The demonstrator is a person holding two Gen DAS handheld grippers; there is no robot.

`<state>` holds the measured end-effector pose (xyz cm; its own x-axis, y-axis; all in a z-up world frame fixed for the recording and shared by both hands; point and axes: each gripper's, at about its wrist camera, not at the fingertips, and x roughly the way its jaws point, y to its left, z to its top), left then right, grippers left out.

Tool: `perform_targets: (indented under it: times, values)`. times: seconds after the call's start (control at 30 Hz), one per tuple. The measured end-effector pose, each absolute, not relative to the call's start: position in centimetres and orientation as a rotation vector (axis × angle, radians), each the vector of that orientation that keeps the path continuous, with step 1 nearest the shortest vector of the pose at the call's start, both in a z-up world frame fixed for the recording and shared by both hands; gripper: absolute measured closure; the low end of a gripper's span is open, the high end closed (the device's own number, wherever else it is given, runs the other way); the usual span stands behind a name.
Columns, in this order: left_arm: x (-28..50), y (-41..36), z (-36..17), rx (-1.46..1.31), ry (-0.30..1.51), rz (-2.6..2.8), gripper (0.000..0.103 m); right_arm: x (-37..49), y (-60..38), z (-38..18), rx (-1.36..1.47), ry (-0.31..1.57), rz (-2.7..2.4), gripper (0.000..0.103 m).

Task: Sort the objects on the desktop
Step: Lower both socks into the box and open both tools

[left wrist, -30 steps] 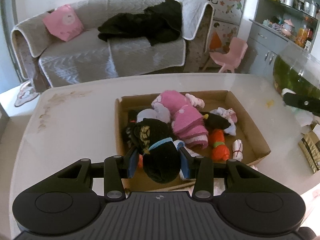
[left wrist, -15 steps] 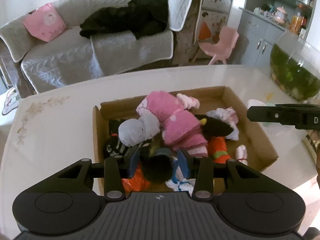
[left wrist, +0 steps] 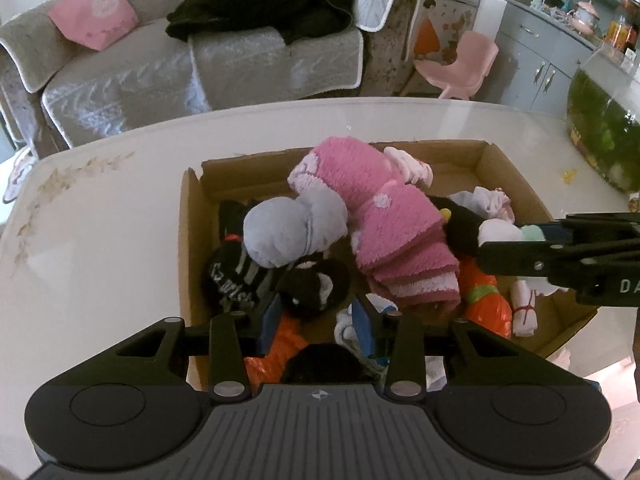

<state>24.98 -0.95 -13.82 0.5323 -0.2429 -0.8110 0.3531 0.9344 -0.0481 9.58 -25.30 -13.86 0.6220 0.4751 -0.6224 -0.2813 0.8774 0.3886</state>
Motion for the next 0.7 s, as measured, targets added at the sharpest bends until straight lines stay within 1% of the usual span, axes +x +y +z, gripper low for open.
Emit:
perform_targets:
  times: [0.1,0.43,0.5,0.63,0.7]
  values:
    - [24.8,-0.8,-13.7,0.125,0.944,-0.359,0.057,9.5,-24.7,-13.7,0.228,0.788,0.435,0.062]
    - [23.2,-0.8,-12.5,0.116,0.914,-0.366,0.052,8.9,-24.6,-12.7,0.211,0.762,0.418,0.061]
    - [22.6,-0.6,-12.1,0.111,0.905,-0.369,0.050,8.6,-24.6,-12.4,0.215,0.755,0.416,0.061]
    - [21.0,-0.3,-11.4,0.100,0.879,-0.363,0.032,7.7,-24.6,-11.8,0.227,0.736,0.415,0.060]
    - [20.1,-0.4,-11.2,0.109,0.864,-0.367,0.031,7.1,-24.6,-11.6,0.233,0.727,0.416,0.059]
